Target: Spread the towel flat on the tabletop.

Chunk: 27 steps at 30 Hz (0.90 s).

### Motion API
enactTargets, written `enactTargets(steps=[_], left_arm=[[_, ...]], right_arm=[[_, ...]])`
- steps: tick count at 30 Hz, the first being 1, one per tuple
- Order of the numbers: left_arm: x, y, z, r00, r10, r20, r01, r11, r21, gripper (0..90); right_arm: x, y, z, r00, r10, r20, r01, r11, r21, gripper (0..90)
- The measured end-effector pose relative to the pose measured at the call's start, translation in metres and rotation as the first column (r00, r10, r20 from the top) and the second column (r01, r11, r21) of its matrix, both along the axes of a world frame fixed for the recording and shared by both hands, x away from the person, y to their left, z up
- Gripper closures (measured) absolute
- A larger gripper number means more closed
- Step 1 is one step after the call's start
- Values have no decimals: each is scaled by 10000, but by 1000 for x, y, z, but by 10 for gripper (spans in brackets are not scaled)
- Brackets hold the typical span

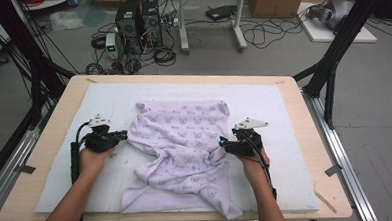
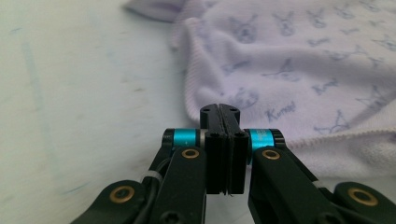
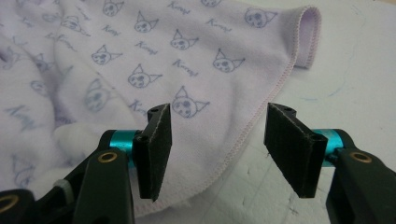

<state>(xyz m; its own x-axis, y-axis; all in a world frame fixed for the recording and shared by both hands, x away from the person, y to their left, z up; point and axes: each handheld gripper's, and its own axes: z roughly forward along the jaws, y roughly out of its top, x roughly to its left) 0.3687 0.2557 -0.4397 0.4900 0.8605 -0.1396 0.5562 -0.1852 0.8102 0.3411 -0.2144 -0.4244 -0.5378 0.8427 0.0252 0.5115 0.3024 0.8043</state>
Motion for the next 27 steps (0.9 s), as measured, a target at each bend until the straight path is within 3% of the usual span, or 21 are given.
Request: enactTargets(steps=[5,6,7,8,9,10,12,15,17,18,19,21,22,23,25,27], left_arm=[[6,15,-4,9978,658,-2,-658,9978,66,898],[8,20,-5,9931,1171,55,-1171,9929,183,897],[8,20,-5,9931,1171,55,-1171,9929,183,896],[8,23,-6,9922,1235,-143,-1240,9911,-475,853],[8,21,-5,9947,1012,-193,-1023,9924,-680,759],[8,21,-5,9947,1012,-193,-1023,9924,-680,740],[5,15,-3,9983,576,4,-574,9957,-728,635],[3,6,-1,9997,249,82,-238,9928,-1171,507],[2,0,0,9999,58,131,-42,9927,-1201,492],[1,-5,0,9998,-66,191,86,9938,-1104,482],[1,-5,0,9998,-66,191,86,9938,-1104,482],[1,-9,0,9995,-206,226,229,9941,-1059,477],[0,-10,0,9994,-267,222,289,9939,-1067,477],[0,-10,0,9992,-318,225,340,9940,-1035,472],[0,-12,0,9992,-345,185,363,9930,-1126,471],[0,-13,0,9993,-358,123,370,9923,-1183,471]], right_arm=[[1,-1,0,9992,-386,47,385,9992,86,419],[1,-2,0,9986,-511,96,510,9986,110,420],[1,-3,1,9983,-580,67,579,9982,179,420],[1,-4,1,9982,-601,89,599,9980,206,421],[1,-5,1,9979,-650,-35,651,9973,336,425],[1,-5,1,9979,-650,-35,651,9973,336,425],[2,-5,0,9978,-647,-147,655,9961,585,438],[4,1,0,9972,-600,-446,640,9934,948,441],[4,6,0,9977,-502,-462,536,9957,756,441],[6,17,-6,9982,-349,-484,336,9991,-263,441],[7,21,-10,9972,-281,-695,236,9977,-636,443],[9,27,-17,9937,-72,-1115,-33,9956,-940,574],[9,27,-17,9937,-72,-1115,-33,9956,-940,574],[10,28,-18,9910,412,-1274,-509,9960,-740,823],[13,30,-17,9922,696,-1037,-819,9894,-1199,848],[17,30,-16,9963,380,-766,-501,9852,-1637,858]])
